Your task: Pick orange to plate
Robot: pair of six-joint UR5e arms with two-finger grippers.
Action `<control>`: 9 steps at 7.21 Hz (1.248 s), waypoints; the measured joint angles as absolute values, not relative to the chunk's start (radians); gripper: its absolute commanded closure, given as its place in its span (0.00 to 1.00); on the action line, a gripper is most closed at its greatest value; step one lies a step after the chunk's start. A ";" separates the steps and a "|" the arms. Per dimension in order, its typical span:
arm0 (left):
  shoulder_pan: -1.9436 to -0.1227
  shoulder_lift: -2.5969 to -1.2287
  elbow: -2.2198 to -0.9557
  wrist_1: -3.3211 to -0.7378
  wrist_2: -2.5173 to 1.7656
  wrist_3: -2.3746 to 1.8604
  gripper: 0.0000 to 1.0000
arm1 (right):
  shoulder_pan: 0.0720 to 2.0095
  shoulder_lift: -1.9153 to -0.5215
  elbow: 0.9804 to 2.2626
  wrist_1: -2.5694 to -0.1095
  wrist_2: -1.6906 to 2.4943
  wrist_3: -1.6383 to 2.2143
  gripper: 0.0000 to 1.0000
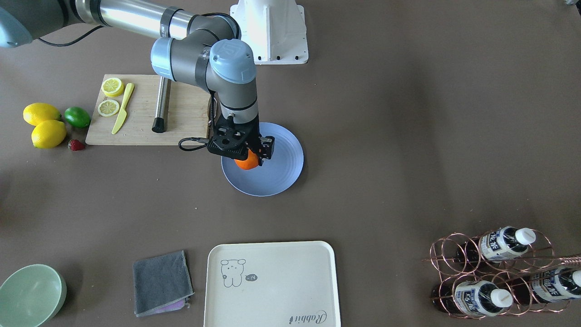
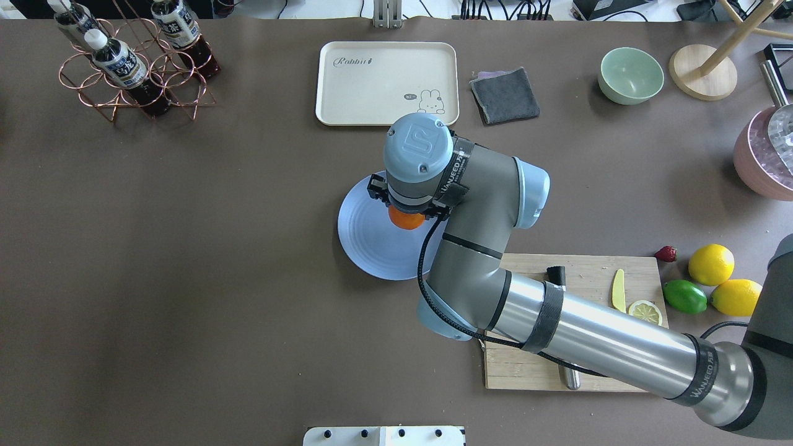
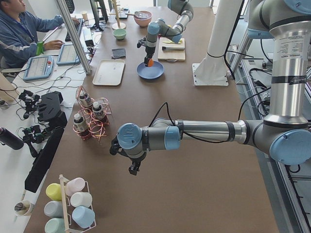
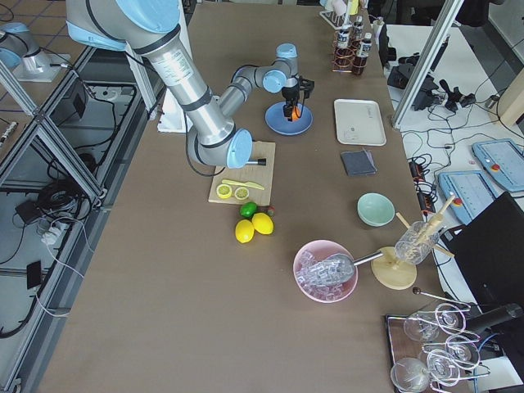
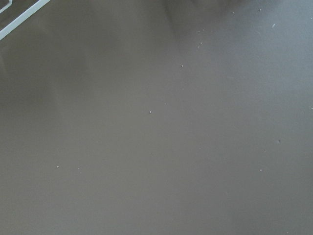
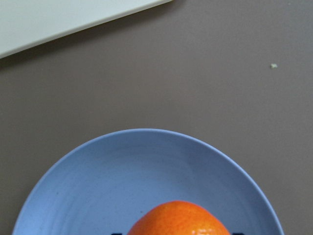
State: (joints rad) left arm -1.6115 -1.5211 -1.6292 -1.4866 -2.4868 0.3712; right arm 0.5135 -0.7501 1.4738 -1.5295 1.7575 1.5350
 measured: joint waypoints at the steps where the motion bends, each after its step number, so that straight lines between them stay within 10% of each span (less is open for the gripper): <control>1: -1.612 -1.514 -1.630 -1.488 -2.487 0.372 0.02 | 0.501 -0.728 1.449 -1.528 1.747 1.547 1.00; 2: -1.612 -1.511 -1.630 -1.488 -2.487 0.372 0.02 | 0.490 -0.704 1.414 -1.525 1.734 1.552 1.00; 3: -1.612 -1.510 -1.629 -1.489 -2.487 0.371 0.02 | 0.481 -0.688 1.388 -1.523 1.723 1.553 0.14; 4: -1.612 -1.510 -1.630 -1.489 -2.487 0.372 0.02 | 0.476 -0.684 1.376 -1.523 1.714 1.549 0.01; 9: -1.612 -1.511 -1.629 -1.486 -2.481 0.369 0.02 | 0.515 -0.687 1.382 -1.532 1.713 1.495 0.00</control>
State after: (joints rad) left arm -1.6122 -1.5108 -1.6288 -1.4863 -2.4814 0.3691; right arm 0.5149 -0.6868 1.3823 -1.5316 1.7127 1.4954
